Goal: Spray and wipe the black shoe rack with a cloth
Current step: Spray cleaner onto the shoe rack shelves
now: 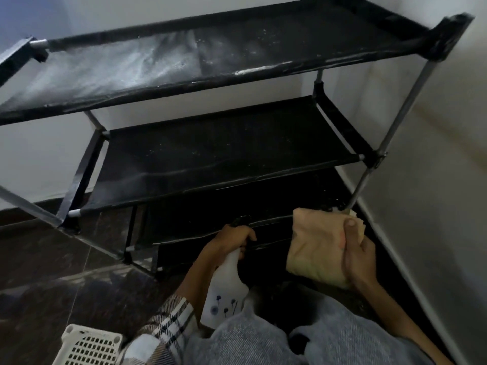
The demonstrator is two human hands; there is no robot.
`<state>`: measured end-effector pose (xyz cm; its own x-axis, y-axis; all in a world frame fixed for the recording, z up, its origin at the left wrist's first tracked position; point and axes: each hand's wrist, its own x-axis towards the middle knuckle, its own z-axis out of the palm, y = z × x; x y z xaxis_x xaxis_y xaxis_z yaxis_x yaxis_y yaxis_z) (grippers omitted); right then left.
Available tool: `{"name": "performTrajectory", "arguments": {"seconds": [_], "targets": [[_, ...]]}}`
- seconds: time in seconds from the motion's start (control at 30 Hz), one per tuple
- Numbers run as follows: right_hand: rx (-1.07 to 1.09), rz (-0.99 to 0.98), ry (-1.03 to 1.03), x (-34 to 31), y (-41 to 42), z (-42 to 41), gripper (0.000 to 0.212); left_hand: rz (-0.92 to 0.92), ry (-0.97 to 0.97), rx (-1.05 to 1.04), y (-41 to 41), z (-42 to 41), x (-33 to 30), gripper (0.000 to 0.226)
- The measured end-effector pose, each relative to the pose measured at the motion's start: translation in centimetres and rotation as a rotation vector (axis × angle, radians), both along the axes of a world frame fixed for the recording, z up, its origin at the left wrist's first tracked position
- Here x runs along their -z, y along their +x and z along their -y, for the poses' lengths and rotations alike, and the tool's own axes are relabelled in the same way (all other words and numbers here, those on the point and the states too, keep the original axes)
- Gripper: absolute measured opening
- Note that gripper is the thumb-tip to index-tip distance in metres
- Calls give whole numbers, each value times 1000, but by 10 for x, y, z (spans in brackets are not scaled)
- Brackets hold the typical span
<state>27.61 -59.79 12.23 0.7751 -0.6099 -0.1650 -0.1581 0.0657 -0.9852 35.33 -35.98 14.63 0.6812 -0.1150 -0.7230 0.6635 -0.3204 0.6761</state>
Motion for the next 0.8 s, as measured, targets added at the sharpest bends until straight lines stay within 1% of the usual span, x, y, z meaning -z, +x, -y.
{"name": "performTrajectory", "arguments": {"seconds": [0.13,0.23,0.3,0.43,0.57,0.67,0.73,0.8], "targets": [[27,27,2,-1,-3,11,32,3,-5,48,3,17,0,15],[74,31,8,-4,-7,15,32,44,14,31,7,29,-1,17],[100,34,20,-6,-9,17,31,35,31,33,9,37,-2,20],[88,17,28,-7,-13,20,29,46,22,16,10,52,-5,20],[82,-5,42,-9,-17,21,33,97,19,6,11,57,-6,22],[70,-14,46,-9,-20,22,39,134,86,-11,12,57,-5,13],[78,-32,35,-8,-22,21,45,129,114,11,12,58,-6,12],[94,-41,35,-8,-23,19,46,104,104,62,11,61,-6,12]]}}
